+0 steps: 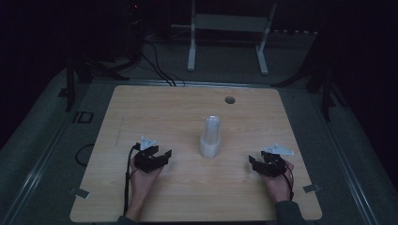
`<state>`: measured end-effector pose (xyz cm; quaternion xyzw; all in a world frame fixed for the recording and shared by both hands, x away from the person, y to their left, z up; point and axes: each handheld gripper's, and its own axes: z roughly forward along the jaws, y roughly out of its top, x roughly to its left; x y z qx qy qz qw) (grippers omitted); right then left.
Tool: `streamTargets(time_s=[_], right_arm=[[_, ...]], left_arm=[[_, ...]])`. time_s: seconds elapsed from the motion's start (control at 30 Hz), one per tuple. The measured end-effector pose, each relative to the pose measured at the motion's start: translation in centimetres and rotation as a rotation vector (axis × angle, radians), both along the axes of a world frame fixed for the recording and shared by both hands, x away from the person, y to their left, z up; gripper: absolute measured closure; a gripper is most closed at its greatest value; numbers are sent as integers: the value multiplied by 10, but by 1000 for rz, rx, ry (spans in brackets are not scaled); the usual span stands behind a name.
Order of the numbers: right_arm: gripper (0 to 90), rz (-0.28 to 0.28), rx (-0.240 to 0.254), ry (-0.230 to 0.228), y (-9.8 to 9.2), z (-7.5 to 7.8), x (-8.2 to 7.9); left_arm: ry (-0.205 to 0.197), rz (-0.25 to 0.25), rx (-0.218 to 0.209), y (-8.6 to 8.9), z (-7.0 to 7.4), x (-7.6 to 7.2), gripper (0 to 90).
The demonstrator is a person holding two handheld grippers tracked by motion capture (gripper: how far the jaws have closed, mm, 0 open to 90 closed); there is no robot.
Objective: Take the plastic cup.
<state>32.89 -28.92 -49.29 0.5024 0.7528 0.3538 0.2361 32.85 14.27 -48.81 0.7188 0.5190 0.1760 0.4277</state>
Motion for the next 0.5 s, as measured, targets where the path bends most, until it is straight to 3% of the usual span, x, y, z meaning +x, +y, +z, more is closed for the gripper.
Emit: streamTargets(time_s=[0.5], right_arm=[[367, 28, 24, -22, 6, 4, -4]], left_arm=[[-52, -69, 25, -15, 11, -5, 344]])
